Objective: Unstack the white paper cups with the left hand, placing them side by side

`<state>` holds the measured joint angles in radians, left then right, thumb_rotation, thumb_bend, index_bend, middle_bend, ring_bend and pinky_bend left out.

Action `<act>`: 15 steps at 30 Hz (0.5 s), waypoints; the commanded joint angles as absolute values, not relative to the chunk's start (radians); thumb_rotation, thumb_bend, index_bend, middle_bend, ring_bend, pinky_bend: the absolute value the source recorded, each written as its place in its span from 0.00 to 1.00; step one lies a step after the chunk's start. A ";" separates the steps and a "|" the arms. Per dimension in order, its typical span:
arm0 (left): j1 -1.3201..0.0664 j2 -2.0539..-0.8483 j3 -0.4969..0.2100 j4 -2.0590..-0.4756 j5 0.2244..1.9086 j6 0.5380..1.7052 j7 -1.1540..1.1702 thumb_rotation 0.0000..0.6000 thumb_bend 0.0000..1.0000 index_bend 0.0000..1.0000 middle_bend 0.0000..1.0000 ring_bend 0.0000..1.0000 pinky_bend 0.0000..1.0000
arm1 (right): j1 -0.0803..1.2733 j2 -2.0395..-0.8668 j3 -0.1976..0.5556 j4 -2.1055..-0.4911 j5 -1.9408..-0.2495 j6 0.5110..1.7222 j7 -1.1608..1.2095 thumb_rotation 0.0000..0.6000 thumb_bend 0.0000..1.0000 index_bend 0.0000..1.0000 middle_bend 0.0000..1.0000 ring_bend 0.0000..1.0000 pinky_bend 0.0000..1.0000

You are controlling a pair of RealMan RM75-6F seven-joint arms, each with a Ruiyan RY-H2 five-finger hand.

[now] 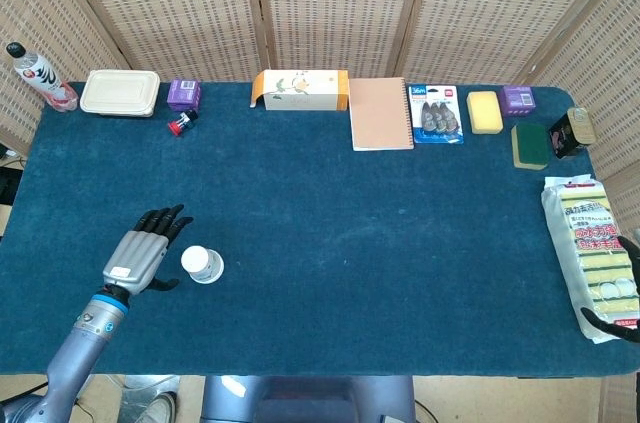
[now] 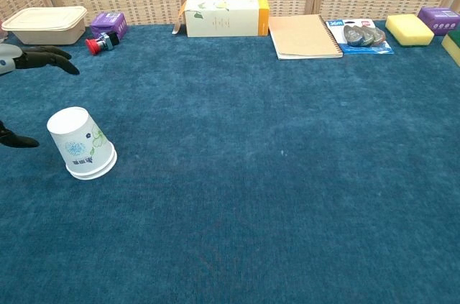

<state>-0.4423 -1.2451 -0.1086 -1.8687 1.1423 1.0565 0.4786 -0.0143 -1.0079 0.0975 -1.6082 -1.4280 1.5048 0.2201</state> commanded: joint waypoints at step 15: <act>-0.494 -1.293 -0.091 -1.859 1.071 1.057 0.530 1.00 0.21 0.31 0.00 0.00 0.05 | -0.014 -1.005 0.099 -1.600 -1.427 1.505 0.245 1.00 0.02 0.06 0.00 0.00 0.00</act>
